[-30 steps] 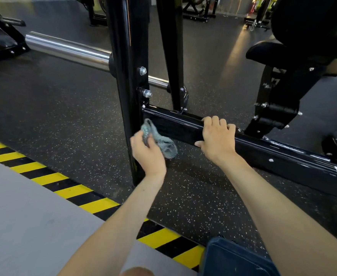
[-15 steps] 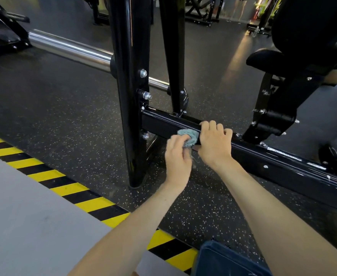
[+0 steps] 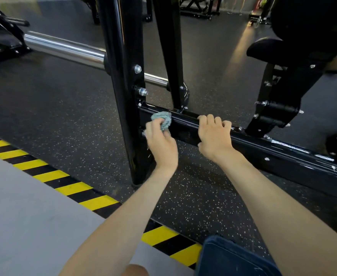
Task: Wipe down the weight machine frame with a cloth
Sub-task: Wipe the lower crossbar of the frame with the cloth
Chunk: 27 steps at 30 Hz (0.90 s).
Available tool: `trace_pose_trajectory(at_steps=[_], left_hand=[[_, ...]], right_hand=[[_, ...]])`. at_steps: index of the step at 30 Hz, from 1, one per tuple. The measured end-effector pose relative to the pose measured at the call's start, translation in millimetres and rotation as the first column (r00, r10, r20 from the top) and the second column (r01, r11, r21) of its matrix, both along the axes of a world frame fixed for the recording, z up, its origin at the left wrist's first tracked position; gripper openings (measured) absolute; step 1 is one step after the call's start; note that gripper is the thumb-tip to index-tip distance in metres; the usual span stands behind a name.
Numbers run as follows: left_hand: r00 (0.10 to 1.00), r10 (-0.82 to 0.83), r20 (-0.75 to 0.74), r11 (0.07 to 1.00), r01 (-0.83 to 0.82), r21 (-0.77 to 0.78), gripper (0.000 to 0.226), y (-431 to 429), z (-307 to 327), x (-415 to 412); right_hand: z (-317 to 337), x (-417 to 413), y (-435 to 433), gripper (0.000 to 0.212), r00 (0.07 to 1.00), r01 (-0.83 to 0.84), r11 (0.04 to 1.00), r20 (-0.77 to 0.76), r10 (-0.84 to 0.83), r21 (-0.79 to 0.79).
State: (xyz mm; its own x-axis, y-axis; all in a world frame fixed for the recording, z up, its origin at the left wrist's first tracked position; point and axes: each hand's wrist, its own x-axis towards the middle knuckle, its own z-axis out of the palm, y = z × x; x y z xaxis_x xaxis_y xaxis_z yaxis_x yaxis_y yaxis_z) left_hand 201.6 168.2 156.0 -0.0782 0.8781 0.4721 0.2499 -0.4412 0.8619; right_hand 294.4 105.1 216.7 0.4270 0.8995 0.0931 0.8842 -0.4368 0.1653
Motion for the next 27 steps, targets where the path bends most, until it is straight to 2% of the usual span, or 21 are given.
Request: trace_pose_trajectory(at_steps=[4,6,7,9,11,13,16,18,21,27], left_hand=[[0.967,-0.245,-0.062,0.968,0.248,0.036,0.031,-44.5,-9.3,17.1],[0.91,-0.402,-0.099,0.914,0.406,0.02,0.031,-57.2,-7.0,9.7],[0.898,-0.429,-0.096,0.902,0.431,0.002,0.03,-56.5,-6.9,3.3],[0.942,-0.335,0.031,0.94,0.337,-0.059,0.023,-51.2,4.5,-13.1],[0.979,-0.134,0.155,0.973,0.16,-0.168,0.015,-36.9,12.7,-23.1],[0.989,-0.062,0.138,0.969,0.093,-0.23,0.017,-22.5,17.7,-19.4],[0.995,-0.099,0.009,0.964,0.098,-0.245,0.021,-21.7,19.4,0.1],[0.993,-0.112,-0.036,0.971,0.102,-0.216,0.022,-34.1,14.7,10.0],[0.981,-0.186,-0.051,0.973,0.177,-0.15,0.022,-55.5,3.8,21.9],[0.976,-0.214,-0.043,0.972,0.208,-0.11,0.025,-82.4,-0.5,42.2]], right_hand=[[3.0,0.8,0.0,0.07,1.0,-0.022,1.0,-0.008,0.022,-0.011],[8.6,2.2,-10.8,0.081,0.995,-0.082,0.997,-0.054,0.082,-0.009],[8.5,4.8,-16.7,0.089,0.989,-0.113,0.994,-0.091,0.113,-0.001],[14.5,12.2,-41.7,0.099,0.986,-0.112,0.992,-0.121,0.117,0.049],[15.3,25.4,-71.9,0.101,0.987,-0.038,0.992,-0.148,0.055,0.119],[12.5,40.9,-101.1,0.099,0.981,0.066,0.985,-0.19,-0.035,0.161],[5.0,62.5,-133.8,0.1,0.966,0.196,0.971,-0.197,-0.166,0.14],[-1.5,69.4,-143.3,0.109,0.963,0.226,0.969,-0.172,-0.207,0.098],[-5.6,73.3,-138.4,0.119,0.964,0.208,0.973,-0.186,-0.188,0.096],[-6.0,78.3,-139.4,0.12,0.974,0.162,0.983,-0.175,-0.146,0.082]])
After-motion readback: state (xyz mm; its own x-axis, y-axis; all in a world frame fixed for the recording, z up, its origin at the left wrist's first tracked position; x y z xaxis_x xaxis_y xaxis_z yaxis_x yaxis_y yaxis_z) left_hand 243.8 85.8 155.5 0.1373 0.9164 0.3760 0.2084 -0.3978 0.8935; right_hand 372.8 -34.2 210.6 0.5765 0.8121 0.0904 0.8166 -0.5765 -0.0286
